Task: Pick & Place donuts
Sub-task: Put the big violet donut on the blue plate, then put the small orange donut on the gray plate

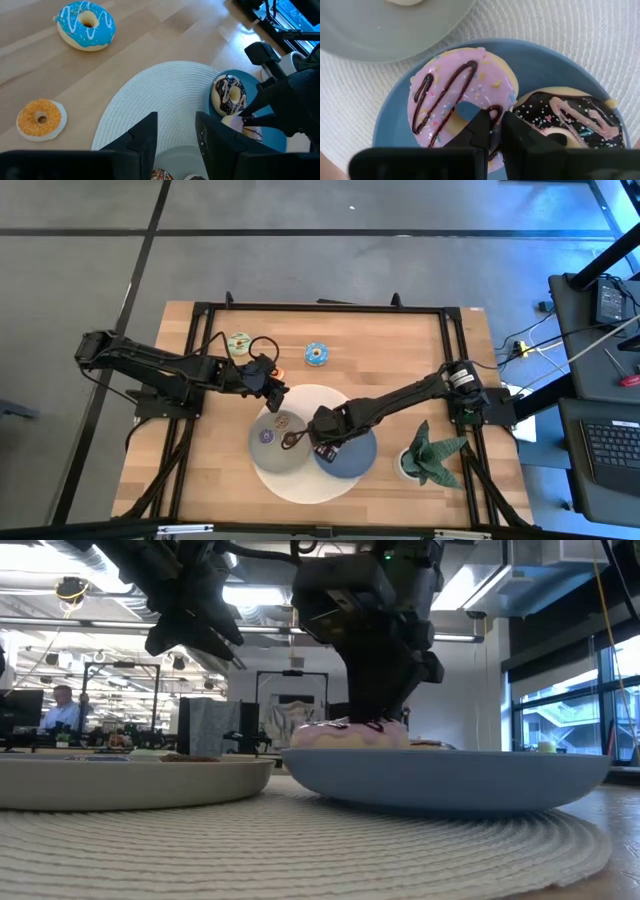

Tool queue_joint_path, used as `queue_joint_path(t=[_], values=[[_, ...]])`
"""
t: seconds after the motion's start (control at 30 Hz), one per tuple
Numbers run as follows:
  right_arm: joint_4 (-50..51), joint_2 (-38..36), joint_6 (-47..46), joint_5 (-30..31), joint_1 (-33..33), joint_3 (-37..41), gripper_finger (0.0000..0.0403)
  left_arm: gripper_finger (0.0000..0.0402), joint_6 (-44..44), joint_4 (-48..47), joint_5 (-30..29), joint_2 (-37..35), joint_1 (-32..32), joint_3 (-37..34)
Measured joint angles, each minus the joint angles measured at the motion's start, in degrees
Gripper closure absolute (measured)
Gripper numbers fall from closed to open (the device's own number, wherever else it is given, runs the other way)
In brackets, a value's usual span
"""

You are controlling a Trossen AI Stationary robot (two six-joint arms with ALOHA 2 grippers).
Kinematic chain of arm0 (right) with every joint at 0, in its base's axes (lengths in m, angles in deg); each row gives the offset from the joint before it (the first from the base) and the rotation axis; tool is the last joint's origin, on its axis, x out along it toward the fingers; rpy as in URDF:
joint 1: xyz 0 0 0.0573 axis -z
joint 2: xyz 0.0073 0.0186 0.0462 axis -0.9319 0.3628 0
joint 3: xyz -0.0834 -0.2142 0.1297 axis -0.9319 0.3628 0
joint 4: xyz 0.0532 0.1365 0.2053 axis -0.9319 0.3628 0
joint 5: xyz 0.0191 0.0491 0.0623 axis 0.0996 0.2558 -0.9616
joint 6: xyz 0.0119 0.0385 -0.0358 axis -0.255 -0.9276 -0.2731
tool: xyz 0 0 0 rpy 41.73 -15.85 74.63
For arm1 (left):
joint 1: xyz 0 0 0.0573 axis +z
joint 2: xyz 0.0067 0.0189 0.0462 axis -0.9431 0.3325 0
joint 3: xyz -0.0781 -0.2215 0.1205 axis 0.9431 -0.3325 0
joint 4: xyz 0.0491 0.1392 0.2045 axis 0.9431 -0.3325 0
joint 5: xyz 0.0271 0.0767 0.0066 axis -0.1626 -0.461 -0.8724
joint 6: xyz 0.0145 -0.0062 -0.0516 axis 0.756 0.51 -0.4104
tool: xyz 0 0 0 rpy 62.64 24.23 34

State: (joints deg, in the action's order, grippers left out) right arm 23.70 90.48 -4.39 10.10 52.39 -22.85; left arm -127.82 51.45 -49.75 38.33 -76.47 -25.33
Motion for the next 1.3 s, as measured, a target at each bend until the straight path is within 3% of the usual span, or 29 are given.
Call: queue_joint_path(t=[0.37, 0.87, 1.17, 1.3], values=[[-0.62, 0.00, -0.01, -2.67, 0.02, 0.00, 0.0362, 0.0273, -0.02, 0.00, 0.00, 0.00, 0.00, 0.00], [0.57, 0.00, -1.58, -3.52, 0.04, 0.00, 0.0236, 0.0272, -0.46, 0.00, 0.00, 0.00, 0.00, 0.00], [3.93, -2.20, -1.44, -3.31, 0.89, -2.65, 0.0221, 0.0272, 0.39, 0.00, 0.02, 0.00, 0.00, 0.00], [10.95, -4.65, 2.04, 1.14, 1.90, -6.18, 0.0220, 0.0273, 1.46, -0.06, 0.57, 0.00, 0.00, 0.00]])
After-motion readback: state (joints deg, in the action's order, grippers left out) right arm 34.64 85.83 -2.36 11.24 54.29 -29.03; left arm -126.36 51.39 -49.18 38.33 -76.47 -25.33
